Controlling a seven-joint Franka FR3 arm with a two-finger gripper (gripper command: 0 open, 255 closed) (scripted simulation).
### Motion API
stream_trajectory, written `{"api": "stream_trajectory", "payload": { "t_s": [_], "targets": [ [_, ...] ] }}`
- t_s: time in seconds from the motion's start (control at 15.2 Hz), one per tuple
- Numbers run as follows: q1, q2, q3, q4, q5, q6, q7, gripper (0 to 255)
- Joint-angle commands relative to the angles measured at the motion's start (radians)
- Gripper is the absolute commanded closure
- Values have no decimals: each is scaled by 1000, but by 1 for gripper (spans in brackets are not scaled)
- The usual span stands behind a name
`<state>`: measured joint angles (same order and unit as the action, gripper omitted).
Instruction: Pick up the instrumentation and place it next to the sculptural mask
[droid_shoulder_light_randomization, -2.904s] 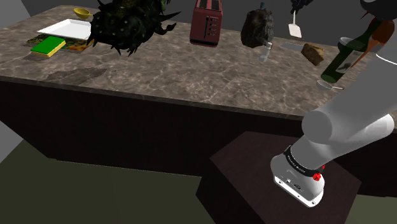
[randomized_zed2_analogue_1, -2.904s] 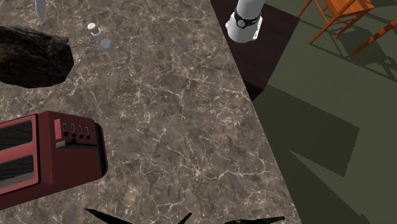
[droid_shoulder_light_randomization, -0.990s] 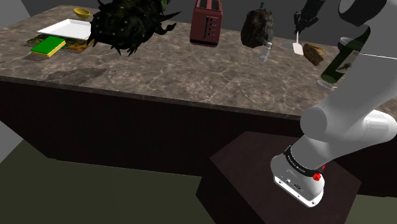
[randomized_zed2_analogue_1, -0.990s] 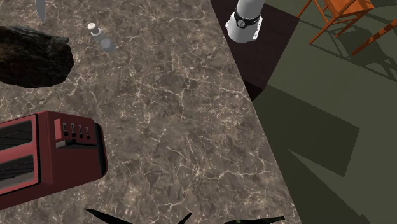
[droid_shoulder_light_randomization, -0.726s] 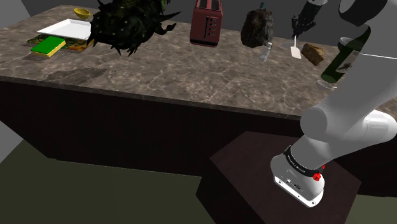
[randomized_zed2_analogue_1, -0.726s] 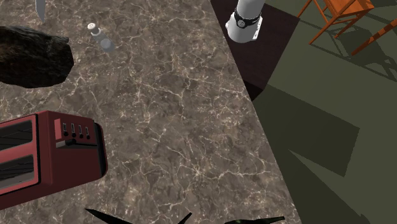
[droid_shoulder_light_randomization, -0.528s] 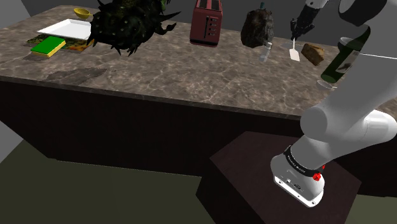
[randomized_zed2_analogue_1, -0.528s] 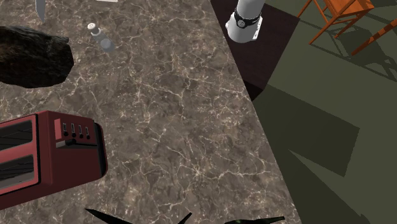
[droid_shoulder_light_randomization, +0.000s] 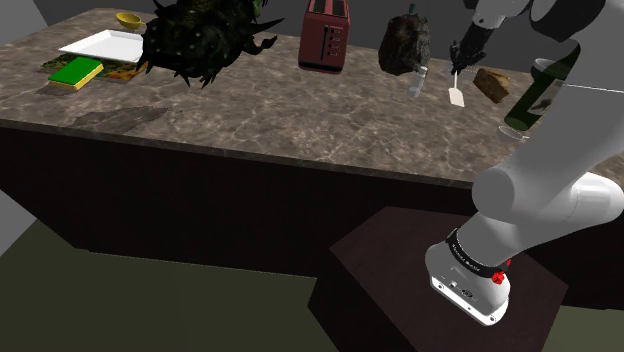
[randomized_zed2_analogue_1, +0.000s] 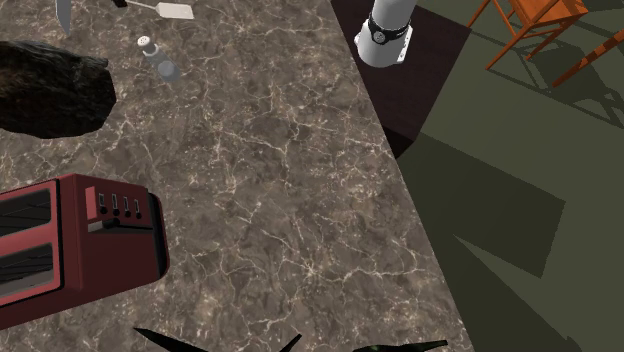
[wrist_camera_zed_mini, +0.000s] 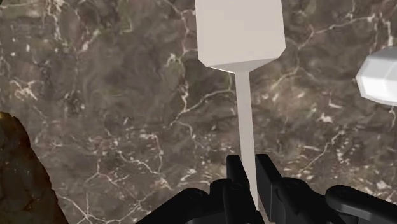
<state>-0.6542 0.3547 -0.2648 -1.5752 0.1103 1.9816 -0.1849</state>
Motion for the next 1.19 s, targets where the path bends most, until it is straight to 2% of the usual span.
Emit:
{"api": "stream_trajectory", "payload": {
  "t_s": [0.0, 0.79, 1.12],
  "targets": [
    [0, 7, 1, -15, 2, 23, -1, 255],
    [-2, 57, 10, -108, 21, 164, -15, 255],
    [-2, 57, 10, -108, 21, 164, -15, 255]
  ]
}}
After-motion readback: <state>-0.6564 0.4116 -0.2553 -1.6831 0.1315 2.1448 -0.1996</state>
